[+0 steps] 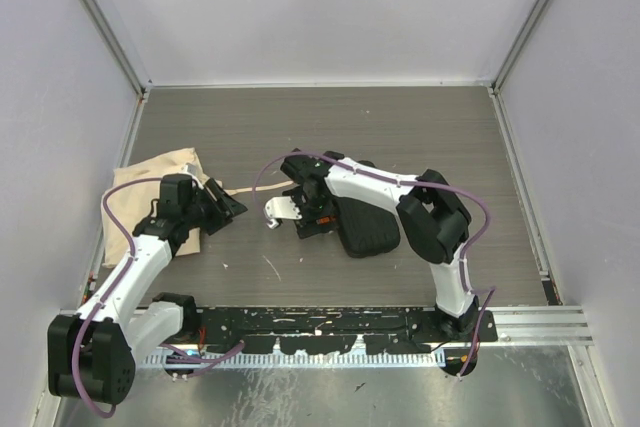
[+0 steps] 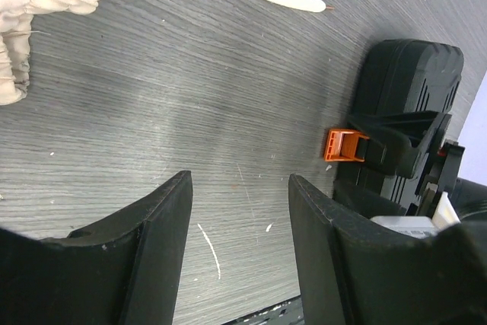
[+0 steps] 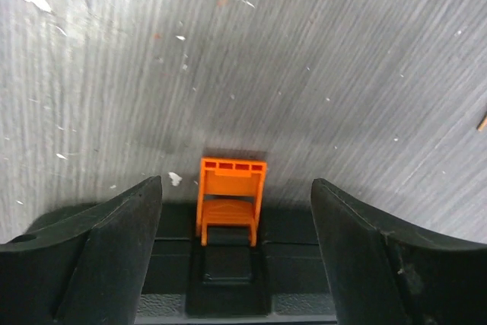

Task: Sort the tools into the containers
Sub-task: Close the storage box at the center of the board.

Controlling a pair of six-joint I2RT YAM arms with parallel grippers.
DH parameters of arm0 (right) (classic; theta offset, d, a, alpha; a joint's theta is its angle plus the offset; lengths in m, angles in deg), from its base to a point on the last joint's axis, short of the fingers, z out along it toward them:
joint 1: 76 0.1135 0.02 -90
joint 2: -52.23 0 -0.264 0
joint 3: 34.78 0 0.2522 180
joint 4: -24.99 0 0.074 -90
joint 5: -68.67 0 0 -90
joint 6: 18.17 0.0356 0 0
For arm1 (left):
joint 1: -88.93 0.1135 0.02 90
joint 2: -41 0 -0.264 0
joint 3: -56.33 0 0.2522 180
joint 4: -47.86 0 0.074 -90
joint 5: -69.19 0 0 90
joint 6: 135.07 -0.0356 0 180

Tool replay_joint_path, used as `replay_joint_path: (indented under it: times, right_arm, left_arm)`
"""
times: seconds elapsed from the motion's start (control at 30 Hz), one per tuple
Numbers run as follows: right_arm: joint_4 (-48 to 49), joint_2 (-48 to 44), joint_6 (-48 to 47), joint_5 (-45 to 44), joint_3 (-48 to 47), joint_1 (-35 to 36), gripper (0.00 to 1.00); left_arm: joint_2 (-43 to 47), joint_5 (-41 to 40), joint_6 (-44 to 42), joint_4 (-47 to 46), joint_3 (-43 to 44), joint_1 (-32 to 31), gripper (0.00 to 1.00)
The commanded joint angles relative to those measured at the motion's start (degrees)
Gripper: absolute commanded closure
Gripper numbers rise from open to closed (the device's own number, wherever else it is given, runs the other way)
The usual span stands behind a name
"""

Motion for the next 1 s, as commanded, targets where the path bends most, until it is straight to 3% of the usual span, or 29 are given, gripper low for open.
replay_joint_path:
  times: [0.0, 0.5, 0.57, 0.77, 0.97]
  right_arm:
    - [-0.31, 0.65, -2.87, -5.74, -2.49, 0.24, 0.17]
    - [-2.67, 5.86, -1.17, -5.54, -5.6, 0.31, 0.21]
    - [-3.02, 6.61, -0.92, -6.19, -6.03, 0.32, 0.27]
    - [-3.18, 6.52, 0.46, -6.31, -6.82, 0.23, 0.57]
    - [-2.44, 3.36, 1.78, -3.29, -5.7, 0.27, 0.68]
  left_arm:
    - [0.75, 1.34, -0.77, -0.76, -0.02, 0.46, 0.46]
    - [-0.23, 1.9, -0.87, -1.74, -0.24, 0.46, 0.46]
    - [-0.47, 2.04, -0.87, -1.89, -0.28, 0.46, 0.46]
    - [-1.33, 2.64, -0.72, -3.41, -1.19, 0.49, 0.46]
    - [-3.28, 5.35, 0.57, -7.85, -2.42, 0.46, 0.46]
